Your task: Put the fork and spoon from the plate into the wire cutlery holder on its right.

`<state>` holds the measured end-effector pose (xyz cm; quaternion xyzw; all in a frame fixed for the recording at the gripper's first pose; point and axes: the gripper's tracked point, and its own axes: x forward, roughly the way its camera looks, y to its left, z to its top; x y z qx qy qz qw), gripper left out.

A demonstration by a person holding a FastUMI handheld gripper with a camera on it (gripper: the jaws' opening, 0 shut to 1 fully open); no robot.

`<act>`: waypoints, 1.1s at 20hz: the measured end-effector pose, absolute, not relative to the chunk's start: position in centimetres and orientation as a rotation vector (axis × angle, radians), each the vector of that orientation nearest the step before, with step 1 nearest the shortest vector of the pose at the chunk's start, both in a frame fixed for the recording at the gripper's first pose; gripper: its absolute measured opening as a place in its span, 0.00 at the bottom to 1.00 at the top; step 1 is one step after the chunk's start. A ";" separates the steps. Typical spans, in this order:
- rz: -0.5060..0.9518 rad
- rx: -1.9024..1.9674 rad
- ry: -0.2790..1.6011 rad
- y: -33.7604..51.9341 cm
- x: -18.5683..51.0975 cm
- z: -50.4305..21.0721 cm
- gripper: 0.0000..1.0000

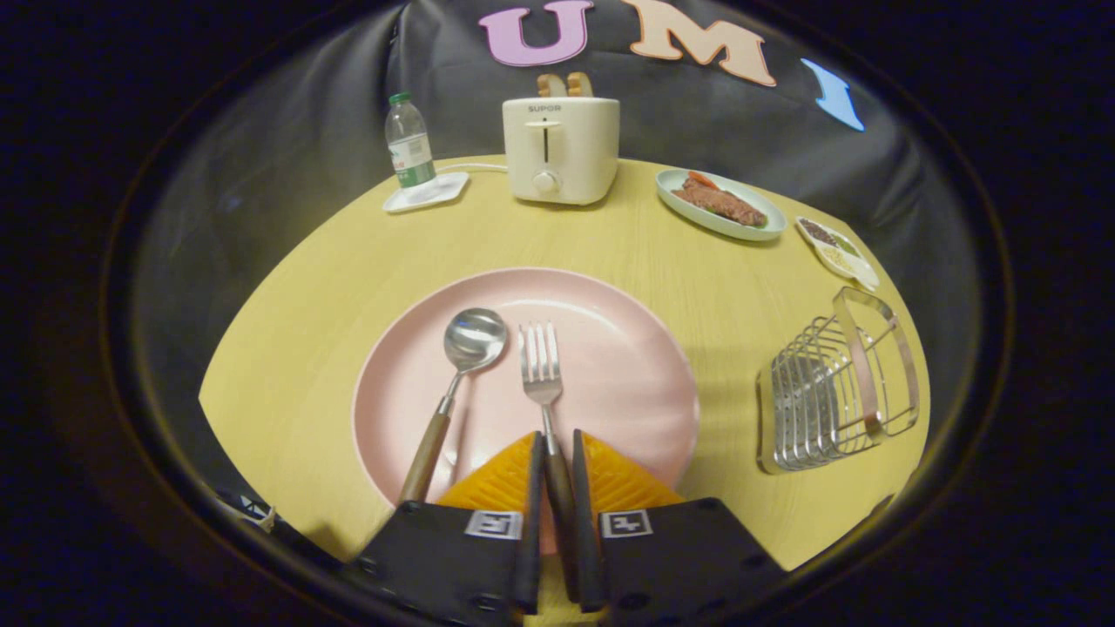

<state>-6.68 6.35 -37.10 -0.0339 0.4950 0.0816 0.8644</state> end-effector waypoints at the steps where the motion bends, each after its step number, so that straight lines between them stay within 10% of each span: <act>1: 0.180 -0.076 1.044 6.4 -7.0 -36.6 0.13; 22: 0.285 -0.112 1.089 1.6 -5.6 -29.7 0.08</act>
